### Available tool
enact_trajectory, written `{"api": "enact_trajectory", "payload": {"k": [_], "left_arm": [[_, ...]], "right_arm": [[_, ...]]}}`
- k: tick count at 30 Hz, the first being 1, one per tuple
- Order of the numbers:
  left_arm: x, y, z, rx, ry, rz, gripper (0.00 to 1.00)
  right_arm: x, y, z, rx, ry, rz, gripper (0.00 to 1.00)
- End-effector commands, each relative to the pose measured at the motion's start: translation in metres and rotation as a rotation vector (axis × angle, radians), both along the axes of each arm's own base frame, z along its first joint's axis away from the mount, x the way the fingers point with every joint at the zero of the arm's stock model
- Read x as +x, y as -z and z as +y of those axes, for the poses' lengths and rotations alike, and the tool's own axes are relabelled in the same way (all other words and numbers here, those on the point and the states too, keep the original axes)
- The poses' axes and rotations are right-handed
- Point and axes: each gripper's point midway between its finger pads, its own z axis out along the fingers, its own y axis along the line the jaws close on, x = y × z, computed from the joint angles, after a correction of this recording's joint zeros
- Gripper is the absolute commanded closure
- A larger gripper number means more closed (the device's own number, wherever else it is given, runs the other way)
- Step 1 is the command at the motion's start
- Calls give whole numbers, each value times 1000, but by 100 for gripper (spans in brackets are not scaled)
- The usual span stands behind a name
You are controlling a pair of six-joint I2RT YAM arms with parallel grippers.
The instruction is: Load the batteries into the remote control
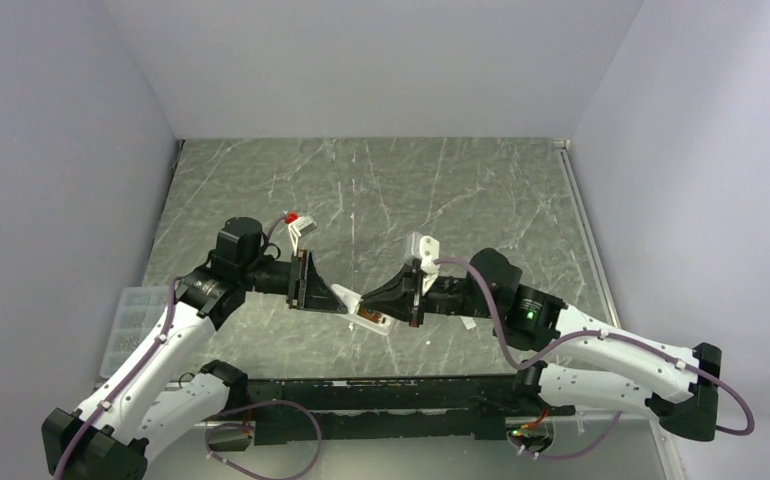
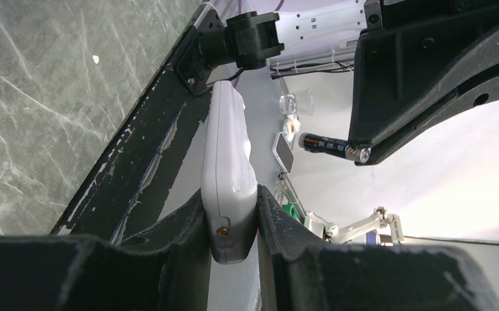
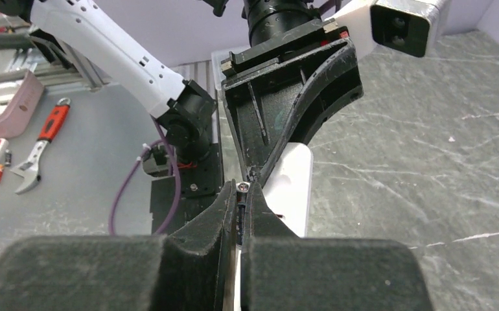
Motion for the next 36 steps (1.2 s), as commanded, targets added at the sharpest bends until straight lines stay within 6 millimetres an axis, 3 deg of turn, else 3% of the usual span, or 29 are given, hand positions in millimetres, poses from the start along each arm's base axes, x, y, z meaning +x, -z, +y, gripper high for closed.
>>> {"api": "enact_trajectory", "payload": {"k": [1, 15, 36], "left_arm": [[-9, -20, -1, -58, 66, -64, 100], [-11, -22, -1, -71, 88, -56, 100], [-11, -21, -2, -82, 116, -45, 100]], "right_arm": [[3, -27, 7, 35, -4, -145, 100], [-5, -2, 16, -56, -50, -193, 100], [6, 28, 12, -184, 37, -248, 100]]}}
